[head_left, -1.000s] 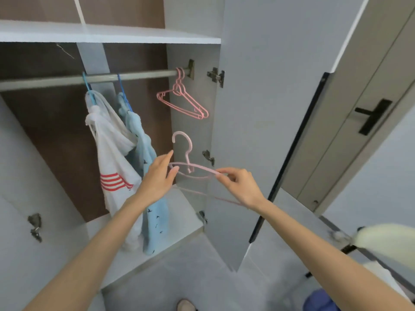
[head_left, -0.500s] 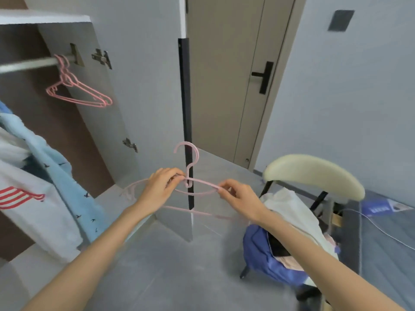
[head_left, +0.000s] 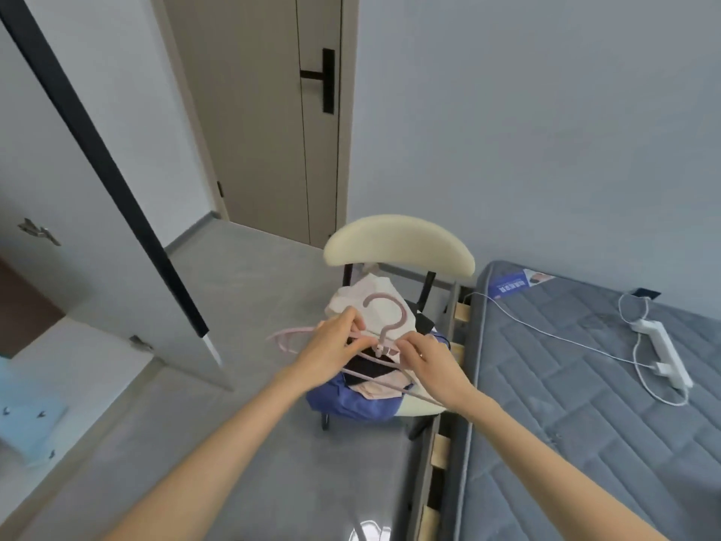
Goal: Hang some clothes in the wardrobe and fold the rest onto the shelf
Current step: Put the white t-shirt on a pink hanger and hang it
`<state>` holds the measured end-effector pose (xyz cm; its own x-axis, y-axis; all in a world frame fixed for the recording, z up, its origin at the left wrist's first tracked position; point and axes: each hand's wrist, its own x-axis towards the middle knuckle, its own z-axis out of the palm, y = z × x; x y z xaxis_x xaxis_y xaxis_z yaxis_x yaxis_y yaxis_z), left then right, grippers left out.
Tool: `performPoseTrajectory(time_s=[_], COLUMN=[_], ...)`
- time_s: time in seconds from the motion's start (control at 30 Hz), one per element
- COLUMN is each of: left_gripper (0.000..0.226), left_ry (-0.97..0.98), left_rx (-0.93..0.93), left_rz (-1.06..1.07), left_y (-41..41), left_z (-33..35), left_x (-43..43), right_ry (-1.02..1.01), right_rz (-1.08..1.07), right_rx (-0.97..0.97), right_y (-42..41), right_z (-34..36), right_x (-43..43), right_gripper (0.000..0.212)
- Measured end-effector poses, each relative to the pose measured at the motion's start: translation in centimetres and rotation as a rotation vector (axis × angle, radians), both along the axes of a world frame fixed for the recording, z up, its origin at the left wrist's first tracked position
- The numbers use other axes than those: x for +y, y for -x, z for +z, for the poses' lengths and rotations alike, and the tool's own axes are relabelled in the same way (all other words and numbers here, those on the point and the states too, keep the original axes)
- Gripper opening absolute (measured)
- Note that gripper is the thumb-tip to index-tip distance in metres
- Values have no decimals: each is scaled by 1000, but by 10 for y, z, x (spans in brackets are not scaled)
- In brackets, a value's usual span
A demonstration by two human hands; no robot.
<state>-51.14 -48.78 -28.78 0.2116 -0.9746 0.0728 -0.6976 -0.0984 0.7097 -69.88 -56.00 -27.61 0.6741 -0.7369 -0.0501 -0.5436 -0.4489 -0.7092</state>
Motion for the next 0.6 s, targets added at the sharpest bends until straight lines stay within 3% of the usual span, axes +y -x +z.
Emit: performPoseTrajectory(time_s=[0.2, 0.3, 0.47, 0.6], left_gripper=[16, 13, 6, 11], left_ry=[-41, -86, -144, -72], left_rx=[-93, -2, 116, -40], left_rz=[-120, -164, -246, -62], left_y=[29, 31, 34, 10], left_z=[-22, -27, -38, -70], left_x=[-32, -50, -80, -115], right_ry=[-166, -275, -260, -272], right_rz=[-176, -168, -196, -241], right_rx=[32, 51, 105, 70], right_y=[56, 64, 48, 25], right_z=[-24, -31, -52, -72], right_x=[-22, -31, -55, -86], right_gripper=[27, 19, 21, 20])
